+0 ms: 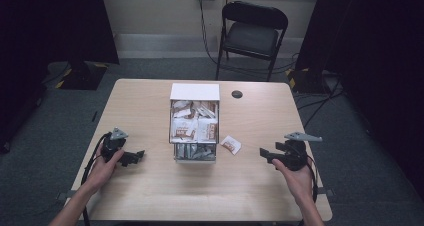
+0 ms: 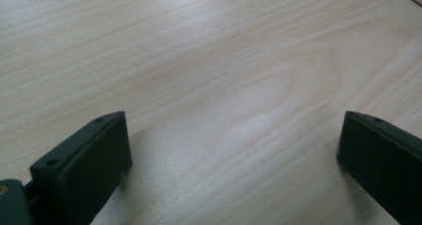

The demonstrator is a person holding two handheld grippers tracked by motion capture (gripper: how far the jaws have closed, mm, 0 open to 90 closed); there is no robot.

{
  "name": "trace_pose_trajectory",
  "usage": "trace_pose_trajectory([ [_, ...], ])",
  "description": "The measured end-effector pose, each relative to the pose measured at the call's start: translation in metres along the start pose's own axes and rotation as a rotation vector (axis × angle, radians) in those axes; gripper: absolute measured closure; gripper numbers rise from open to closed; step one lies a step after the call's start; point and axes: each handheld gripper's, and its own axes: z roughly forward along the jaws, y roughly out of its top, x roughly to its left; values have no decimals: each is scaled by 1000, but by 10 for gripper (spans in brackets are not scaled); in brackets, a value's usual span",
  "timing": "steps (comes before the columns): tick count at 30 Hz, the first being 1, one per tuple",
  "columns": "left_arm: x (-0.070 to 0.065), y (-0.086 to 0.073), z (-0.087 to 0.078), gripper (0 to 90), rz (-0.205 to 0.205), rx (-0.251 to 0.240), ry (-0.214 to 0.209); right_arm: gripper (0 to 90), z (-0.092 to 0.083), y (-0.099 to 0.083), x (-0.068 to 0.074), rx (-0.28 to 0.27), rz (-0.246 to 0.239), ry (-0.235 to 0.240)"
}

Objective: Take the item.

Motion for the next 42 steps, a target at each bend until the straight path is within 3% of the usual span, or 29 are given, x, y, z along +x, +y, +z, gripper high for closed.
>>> trace_pose_trajectory([
  [5,0,0,0,0,-4,-3,1,230,0,-16,-22,20,53,-63],
  [9,0,0,0,1,-4,-1,0,229,5,-30,-40,63,87,-148],
  [13,0,0,0,1,1,2,2,222,10,-38,-46,102,71,-217],
  [16,0,0,0,1,0,2,1,203,17,-42,-49,159,86,-239],
  [19,0,0,0,1,0,2,1,170,19,-43,-47,175,75,-251],
  [20,0,0,0,1,0,2,1,165,19,-43,-47,176,85,-256],
  [23,0,0,0,1,0,2,2,147,20,-45,-44,174,55,-268],
  [27,0,0,0,1,0,2,1,132,23,-53,-38,123,18,-313],
  [33,0,0,0,1,0,1,1,99,26,-59,-36,67,12,-331],
  [42,0,0,0,0,0,2,-1,99,26,-60,-34,62,26,-348],
])
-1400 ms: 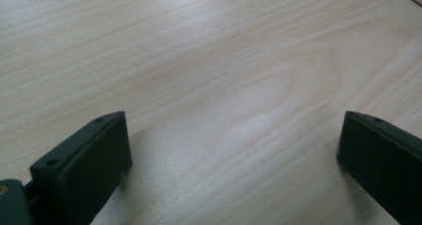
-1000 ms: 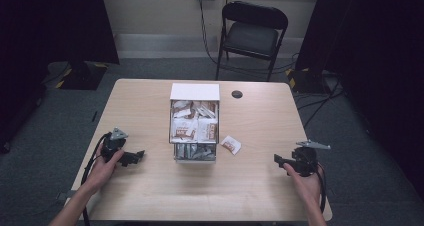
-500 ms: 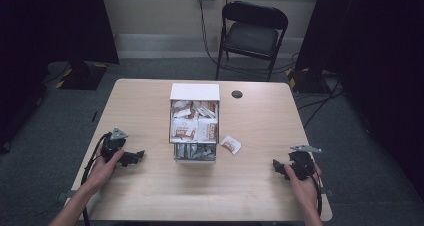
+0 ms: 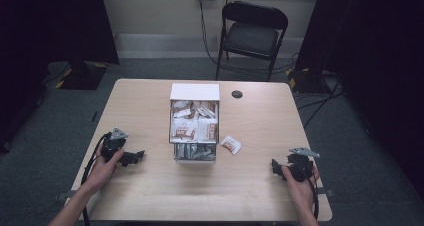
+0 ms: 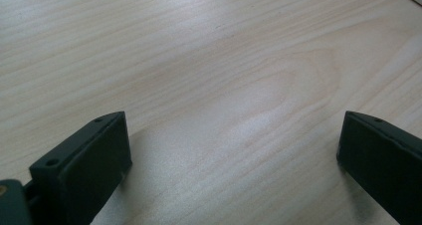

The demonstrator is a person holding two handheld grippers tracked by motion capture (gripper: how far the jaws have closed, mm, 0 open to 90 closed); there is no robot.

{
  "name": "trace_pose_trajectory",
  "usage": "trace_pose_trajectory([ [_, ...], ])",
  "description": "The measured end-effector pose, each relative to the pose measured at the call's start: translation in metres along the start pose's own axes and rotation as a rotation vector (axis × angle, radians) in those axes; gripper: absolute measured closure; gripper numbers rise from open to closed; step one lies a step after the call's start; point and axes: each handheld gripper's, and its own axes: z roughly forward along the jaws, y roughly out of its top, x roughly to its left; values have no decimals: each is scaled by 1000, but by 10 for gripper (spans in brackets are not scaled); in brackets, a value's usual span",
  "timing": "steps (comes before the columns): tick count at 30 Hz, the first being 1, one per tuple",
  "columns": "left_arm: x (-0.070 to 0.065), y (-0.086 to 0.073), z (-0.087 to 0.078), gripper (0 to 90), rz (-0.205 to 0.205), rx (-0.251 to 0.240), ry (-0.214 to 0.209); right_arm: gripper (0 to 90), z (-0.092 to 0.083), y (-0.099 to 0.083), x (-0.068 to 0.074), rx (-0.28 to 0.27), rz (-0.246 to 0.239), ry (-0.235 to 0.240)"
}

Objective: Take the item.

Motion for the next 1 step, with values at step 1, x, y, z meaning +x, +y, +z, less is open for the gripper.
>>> trace_pose_trajectory([
  [1,0,0,0,0,0,0,0,98,0,0,0,0,1,0],
])
